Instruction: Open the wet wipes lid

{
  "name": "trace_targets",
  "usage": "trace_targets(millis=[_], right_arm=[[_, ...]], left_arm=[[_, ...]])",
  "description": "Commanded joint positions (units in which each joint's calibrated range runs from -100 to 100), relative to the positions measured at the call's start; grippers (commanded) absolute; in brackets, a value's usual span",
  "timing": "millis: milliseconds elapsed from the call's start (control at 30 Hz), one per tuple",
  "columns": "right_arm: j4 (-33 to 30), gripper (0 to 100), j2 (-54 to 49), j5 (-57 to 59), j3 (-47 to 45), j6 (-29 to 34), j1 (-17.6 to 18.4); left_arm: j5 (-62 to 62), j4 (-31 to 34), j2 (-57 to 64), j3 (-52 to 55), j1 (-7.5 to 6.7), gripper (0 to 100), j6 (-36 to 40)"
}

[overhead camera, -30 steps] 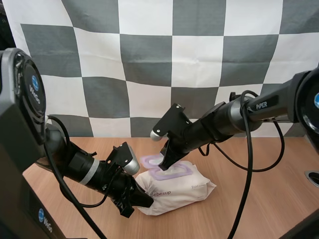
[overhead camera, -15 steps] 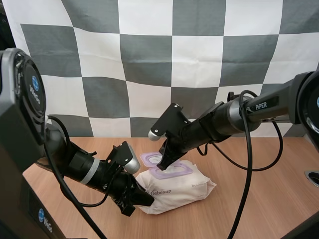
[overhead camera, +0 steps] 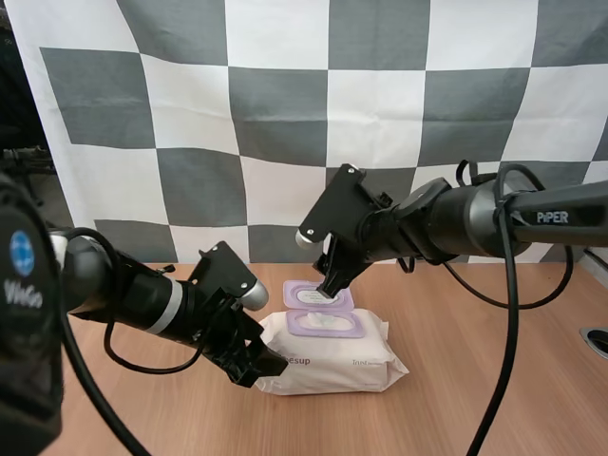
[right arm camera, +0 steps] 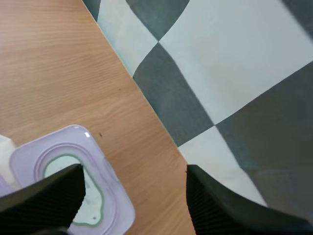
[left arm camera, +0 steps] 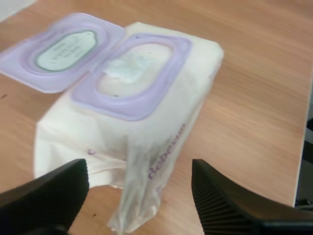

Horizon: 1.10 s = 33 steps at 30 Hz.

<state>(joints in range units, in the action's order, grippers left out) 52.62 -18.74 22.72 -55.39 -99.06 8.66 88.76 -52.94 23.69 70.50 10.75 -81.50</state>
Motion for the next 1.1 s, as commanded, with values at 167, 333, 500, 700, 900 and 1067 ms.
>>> trace_targets(millis=[167,333,500,700,900,1067], right_arm=[[-4.6,100,-18.4,-6.3,0.1,9.6,0.0],[-0.3,100,-30.8,-14.3,0.1,15.6,-1.4],[3.1,100,-40.7,-19.2,0.1,16.7,-6.3],[20.6,100,-55.0,-16.6,-0.1,26.7,-12.9],[11.3,100,-68.0,-2.6,-5.6,27.3,-13.9],[-2.7,100,-71.1,-1.7,-17.8,31.6,-13.9]], left_arm=[[-23.3,1.7,19.7,-7.0,-0.03,100,16.2],[-47.4,-1.3,31.7,-13.1,-0.03,100,33.6],[-60.9,-5.8,42.5,-15.2,-0.03,100,41.8],[-55.9,-6.1,54.8,-12.8,-0.03,100,45.1],[-56.2,0.4,65.3,0.9,-0.03,100,45.2],[-56.8,12.6,70.0,10.2,-0.03,100,45.2]])
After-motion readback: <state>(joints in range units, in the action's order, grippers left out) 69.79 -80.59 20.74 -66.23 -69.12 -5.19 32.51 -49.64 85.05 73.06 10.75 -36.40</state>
